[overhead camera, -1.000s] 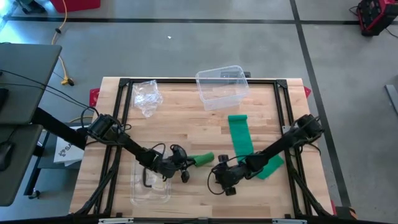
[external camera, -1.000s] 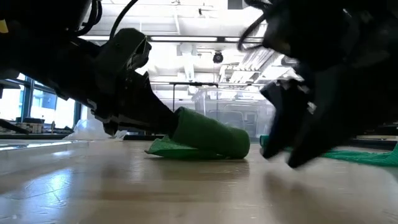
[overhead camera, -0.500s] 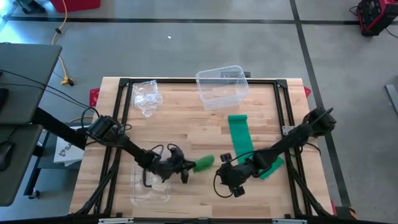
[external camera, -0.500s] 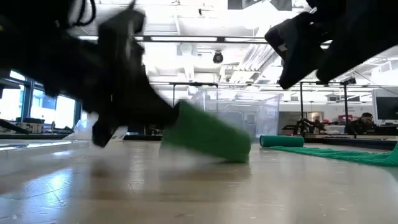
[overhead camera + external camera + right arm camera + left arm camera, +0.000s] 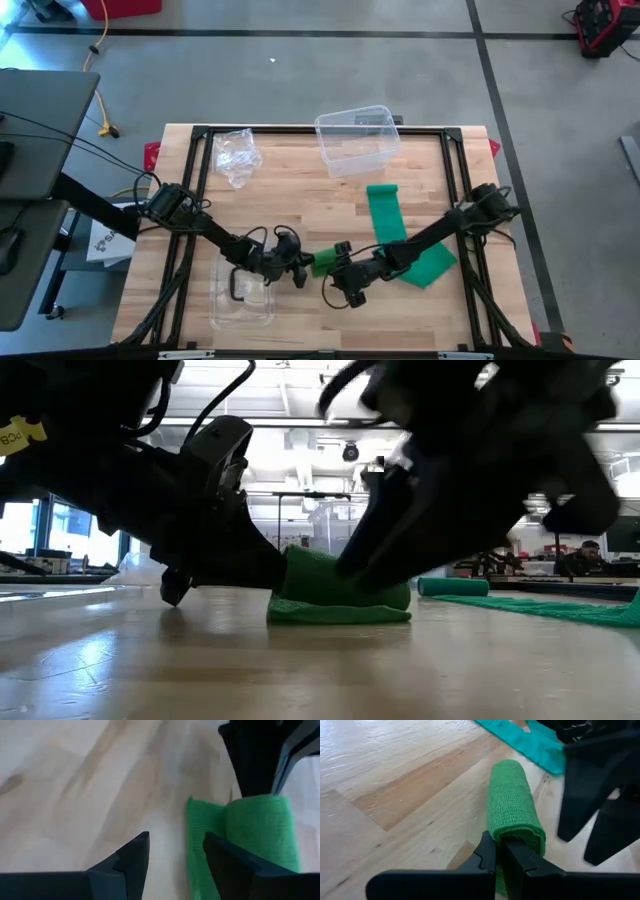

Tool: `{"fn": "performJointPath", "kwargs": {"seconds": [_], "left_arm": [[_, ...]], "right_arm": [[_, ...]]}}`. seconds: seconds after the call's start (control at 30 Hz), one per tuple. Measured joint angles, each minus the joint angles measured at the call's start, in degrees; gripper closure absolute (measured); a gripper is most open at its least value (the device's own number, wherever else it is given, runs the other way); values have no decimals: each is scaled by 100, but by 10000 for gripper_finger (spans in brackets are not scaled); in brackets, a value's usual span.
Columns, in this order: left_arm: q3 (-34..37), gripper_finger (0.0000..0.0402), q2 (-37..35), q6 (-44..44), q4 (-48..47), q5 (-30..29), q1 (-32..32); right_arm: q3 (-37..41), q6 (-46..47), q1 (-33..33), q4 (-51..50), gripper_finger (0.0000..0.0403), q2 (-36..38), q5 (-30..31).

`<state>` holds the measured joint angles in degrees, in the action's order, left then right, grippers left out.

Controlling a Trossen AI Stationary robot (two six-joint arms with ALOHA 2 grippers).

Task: Roll bandage
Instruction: Roll the green bandage

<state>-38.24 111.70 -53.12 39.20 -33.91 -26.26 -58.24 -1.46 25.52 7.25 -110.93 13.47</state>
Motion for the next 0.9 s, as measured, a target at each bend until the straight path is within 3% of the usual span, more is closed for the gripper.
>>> {"fn": "performJointPath", "kwargs": {"seconds": [0.23, 0.4, 0.47, 0.77, 0.9], "left_arm": [[4, 399, 4, 31, -27, -7, 0], [11, 399, 12, 262, -43, -10, 0], [16, 399, 15, 369, -50, -30, -5], [399, 399, -7, 676, 437, -187, -198], [401, 399, 0, 939, 727, 169, -266]], "right_arm": [[-20, 131, -374, 242, 254, -509, -325], [-32, 155, -394, 275, 366, -682, -576], [-24, 118, -322, 333, 391, -685, -621], [28, 725, 282, 87, 402, 82, -723], [13, 689, 166, 155, 403, 519, -136]]}}
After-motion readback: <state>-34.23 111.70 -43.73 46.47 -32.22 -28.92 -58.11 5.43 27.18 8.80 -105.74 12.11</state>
